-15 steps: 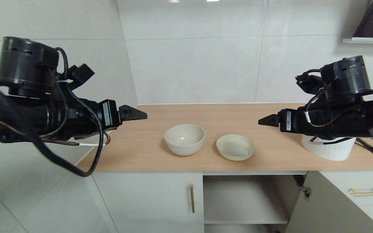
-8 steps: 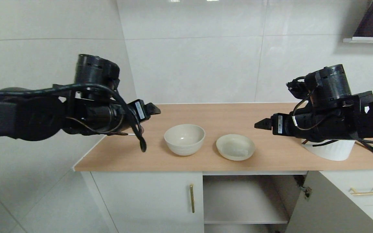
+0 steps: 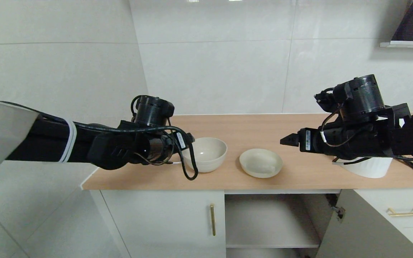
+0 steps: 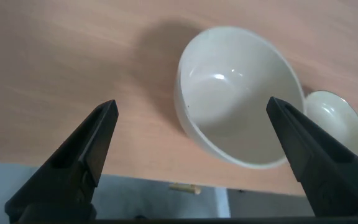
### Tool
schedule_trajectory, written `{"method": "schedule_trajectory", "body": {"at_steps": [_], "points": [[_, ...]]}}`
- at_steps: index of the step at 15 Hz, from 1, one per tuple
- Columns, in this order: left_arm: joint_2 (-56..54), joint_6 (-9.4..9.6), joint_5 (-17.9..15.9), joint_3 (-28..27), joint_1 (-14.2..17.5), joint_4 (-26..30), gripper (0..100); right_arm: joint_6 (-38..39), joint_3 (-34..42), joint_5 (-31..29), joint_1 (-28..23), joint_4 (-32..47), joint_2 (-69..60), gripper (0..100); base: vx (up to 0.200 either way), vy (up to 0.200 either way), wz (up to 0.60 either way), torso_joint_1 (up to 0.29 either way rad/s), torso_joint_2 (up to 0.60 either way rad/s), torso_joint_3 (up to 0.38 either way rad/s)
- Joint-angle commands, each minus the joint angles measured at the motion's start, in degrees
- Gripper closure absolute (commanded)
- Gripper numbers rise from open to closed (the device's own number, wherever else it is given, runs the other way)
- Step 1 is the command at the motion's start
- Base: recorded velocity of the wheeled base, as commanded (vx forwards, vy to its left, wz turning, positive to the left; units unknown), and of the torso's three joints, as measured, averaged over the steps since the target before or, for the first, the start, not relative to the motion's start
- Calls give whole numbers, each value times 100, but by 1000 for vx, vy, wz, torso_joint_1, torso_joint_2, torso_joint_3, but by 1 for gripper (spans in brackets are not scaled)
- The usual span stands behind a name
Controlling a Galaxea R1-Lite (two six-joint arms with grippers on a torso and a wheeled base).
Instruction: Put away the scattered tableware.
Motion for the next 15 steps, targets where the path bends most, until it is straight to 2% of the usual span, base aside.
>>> {"method": "schedule_trajectory", "body": {"at_steps": [1,14,15], "points": [[401,-101,-4,-80,-23,-104,0,13,-3,1,11,0,19,0,0,0,0,0,0,0],[656,-110,-4,-150,-23,-96,0,13,32,-8,11,0,10,0,0,0,0,0,0,0],[682,-110,-12,-150,-23,-96,100,13,41,-8,11,0,10,0,0,0,0,0,0,0]]}}
